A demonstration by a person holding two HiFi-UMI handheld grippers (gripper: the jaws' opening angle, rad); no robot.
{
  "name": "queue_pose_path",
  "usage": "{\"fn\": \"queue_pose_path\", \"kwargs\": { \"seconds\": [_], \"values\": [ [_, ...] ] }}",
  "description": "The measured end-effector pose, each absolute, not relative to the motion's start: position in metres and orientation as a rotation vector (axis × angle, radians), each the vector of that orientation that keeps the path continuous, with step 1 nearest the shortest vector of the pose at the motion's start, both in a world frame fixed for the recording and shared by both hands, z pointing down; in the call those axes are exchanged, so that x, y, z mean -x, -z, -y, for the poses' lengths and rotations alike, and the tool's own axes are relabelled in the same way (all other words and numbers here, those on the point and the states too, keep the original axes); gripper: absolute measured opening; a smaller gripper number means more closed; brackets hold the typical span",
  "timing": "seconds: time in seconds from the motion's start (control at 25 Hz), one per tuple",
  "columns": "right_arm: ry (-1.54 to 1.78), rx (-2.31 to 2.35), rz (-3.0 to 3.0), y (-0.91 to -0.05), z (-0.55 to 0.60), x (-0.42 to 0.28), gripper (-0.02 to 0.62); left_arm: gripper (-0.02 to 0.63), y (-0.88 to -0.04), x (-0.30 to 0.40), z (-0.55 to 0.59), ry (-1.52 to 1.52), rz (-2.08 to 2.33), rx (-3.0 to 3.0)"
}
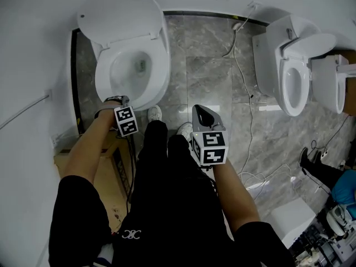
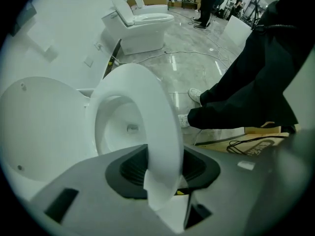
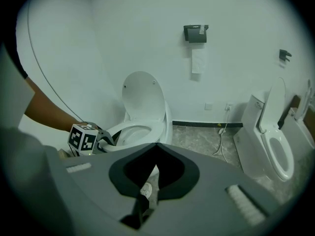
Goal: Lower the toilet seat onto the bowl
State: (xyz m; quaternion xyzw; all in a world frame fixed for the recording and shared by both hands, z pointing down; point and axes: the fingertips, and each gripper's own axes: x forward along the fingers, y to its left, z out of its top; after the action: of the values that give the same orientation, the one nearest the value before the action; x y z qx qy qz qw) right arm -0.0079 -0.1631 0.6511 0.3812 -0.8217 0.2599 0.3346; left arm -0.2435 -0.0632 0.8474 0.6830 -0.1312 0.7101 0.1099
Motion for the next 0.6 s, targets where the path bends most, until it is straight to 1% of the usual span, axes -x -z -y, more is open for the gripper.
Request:
{"fn": "queue_pose_path", "kwargs": {
  "seconds": [0.36, 0.6],
  "values": [
    [-0.716, -0.969, 2.097, -0.710, 0.150, 0.016, 0.008, 0.193, -0.922, 0.231, 0.033, -2.030, 0.281, -2.009],
    [-0.748, -0.941, 2.078, -0.744, 0.135, 0.018, 0.008, 0.196, -0.968, 0.229, 0.028, -2.054, 0.284, -2.017]
  ]
}}
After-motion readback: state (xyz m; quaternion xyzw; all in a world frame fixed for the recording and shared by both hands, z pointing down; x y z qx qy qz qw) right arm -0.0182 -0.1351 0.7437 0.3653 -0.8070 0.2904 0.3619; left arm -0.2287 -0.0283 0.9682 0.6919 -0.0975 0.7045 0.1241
